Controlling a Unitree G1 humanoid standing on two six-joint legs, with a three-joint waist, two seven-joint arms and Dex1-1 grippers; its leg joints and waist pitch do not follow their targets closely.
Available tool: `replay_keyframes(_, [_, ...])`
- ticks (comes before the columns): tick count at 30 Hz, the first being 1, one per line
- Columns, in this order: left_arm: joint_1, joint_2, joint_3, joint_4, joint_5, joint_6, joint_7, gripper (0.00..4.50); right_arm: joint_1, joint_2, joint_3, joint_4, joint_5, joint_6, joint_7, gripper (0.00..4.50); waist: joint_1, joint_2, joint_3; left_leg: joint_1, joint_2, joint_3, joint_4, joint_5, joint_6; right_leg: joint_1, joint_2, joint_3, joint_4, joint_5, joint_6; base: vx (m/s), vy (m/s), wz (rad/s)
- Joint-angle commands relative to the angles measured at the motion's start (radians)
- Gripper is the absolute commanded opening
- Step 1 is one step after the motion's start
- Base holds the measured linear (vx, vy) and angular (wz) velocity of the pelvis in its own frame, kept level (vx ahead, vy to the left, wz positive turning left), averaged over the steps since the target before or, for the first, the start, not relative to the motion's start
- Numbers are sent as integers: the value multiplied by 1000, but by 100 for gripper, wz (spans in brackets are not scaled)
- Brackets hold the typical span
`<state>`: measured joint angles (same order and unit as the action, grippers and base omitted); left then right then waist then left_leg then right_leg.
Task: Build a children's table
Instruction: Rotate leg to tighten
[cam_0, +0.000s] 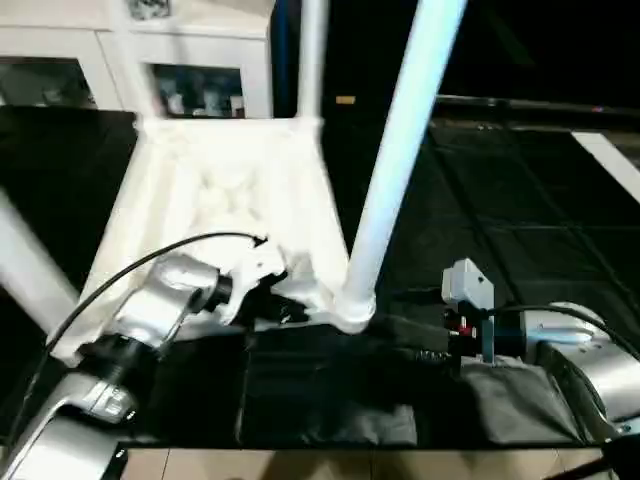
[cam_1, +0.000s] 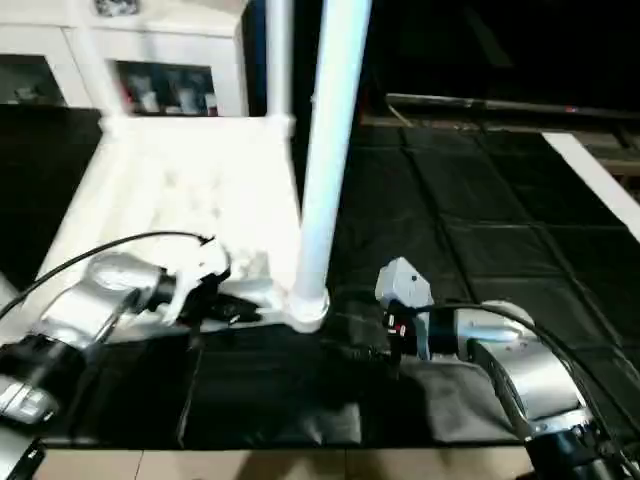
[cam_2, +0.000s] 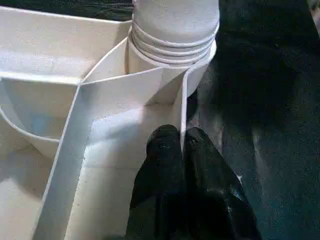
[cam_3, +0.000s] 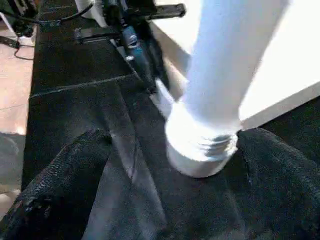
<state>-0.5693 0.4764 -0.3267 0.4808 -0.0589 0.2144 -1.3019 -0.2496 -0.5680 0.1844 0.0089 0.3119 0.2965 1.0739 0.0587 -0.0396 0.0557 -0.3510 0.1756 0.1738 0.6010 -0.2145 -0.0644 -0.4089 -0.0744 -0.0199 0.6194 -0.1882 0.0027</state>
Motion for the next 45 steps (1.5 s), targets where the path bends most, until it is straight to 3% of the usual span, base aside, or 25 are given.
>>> replay_keyframes(1, [3, 14, -35, 6, 28, -51, -37, 3, -26, 8, -13, 28, -14, -23, -12, 450, 11, -8, -61, 1, 47, -8, -72, -120, 67, 50, -61, 32, -68, -128, -267, 0, 0, 0])
replay_keyframes(5, [-5, 15, -32, 1, 39, -21, -20, 3, -49, 20, -2, 56, -18, -32, -2, 450, 16, -6, -61, 3, 48, -9, -73, -120, 59, 51, -62, 31, -62, -111, -272, 0, 0, 0])
replay_keyframes(10, [-25, 20, -37, -3, 29, -14, -52, 3, -97, 38, 10, 108, -13, -42, 27, 450, 20, -19, -61, 2, 47, -8, -72, -111, 60, 52, -64, 31, -62, -128, -264, 0, 0, 0])
replay_keyframes(12, [-31, 26, -50, -9, 18, -35, -102, 3, -137, 64, 11, 163, -18, -70, 28, 450, 18, -17, -61, 0, 46, -8, -72, -107, 56, 52, -65, 31, -61, -139, -262, 0, 0, 0])
replay_keyframes(16, [-52, 19, -73, 8, 30, -78, -145, 3, -188, 103, 22, 256, -16, -118, 73, 450, 20, -9, -66, 7, 45, -3, -66, -65, 72, 48, -60, 30, -51, -28, -295, 0, 0, 0])
replay_keyframes(17, [-54, 18, -74, 10, 32, -81, -146, 0, -192, 105, 24, 263, -17, -121, 78, 432, 23, -11, -68, 7, 44, -2, -65, -67, 75, 50, -59, 29, -49, -13, -304, 0, 0, 0])
replay_keyframes(18, [-62, 15, -82, 18, 38, -87, -152, 0, -205, 112, 34, 296, -20, -138, 109, 414, 26, -3, -67, 8, 45, -2, -66, -72, 73, 50, -59, 29, -49, 2, -310, 0, 0, 0])
replay_keyframes(19, [-66, 14, -85, 21, 41, -90, -154, 0, -209, 114, 37, 308, -20, -142, 121, 414, 29, -2, -68, 9, 45, -3, -66, -74, 72, 51, -59, 29, -48, 9, -314, 0, 0, 0])
replay_keyframes(23, [-86, 11, -90, 55, 59, -116, -145, 0, -239, 123, 64, 374, -7, -148, 229, 371, 34, -5, -68, 5, 46, -3, -66, -91, 69, 57, -60, 26, -47, 7, -325, 0, 0, 0])
replay_keyframes(24, [-89, 10, -89, 59, 60, -120, -146, 0, -250, 124, 80, 394, -13, -148, 255, 367, 37, 2, -67, 6, 48, -4, -67, -101, 64, 56, -62, 26, -48, -6, -324, 0, 0, 0])
replay_keyframes(25, [-89, 11, -89, 57, 61, -120, -147, 0, -252, 125, 84, 398, -15, -147, 261, 364, 39, 0, -67, 7, 49, -5, -68, -110, 55, 57, -62, 25, -50, -21, -321, 0, 0, 0])
replay_keyframes(26, [-91, 9, -89, 57, 61, -115, -147, 0, -260, 125, 90, 418, -22, -153, 276, 356, 37, -13, -67, 6, 49, -4, -68, -111, 55, 58, -62, 25, -51, -26, -318, 0, 0, 0])
replay_keyframes(27, [-95, 8, -90, 62, 64, -119, -146, 0, -267, 125, 93, 434, -26, -158, 288, 343, 39, -12, -67, 4, 49, -5, -69, -108, 52, 59, -64, 25, -51, -40, -314, 0, 0, 0])
replay_keyframes(30, [-110, 5, -89, 95, 77, -131, -131, 0, -289, 134, 87, 487, -26, -167, 315, 323, 40, -6, -66, 8, 49, -3, -68, -116, 49, 53, -64, 24, -53, -63, -313, 0, 0, 0])
replay_keyframes(43, [-147, -23, -67, 176, 72, -132, -106, 0, -326, 172, 71, 602, -24, -198, 359, 224, 58, -6, -67, 6, 55, 0, -70, -118, 30, 57, -66, 14, -52, -70, -310, 0, 0, 0])
replay_keyframes(45, [-163, -36, -53, 201, 69, -126, -79, 0, -329, 184, 63, 614, -24, -203, 355, 207, 59, -1, -66, 8, 56, 0, -72, -142, 21, 55, -67, 13, -55, -92, -307, 0, 0, 0])
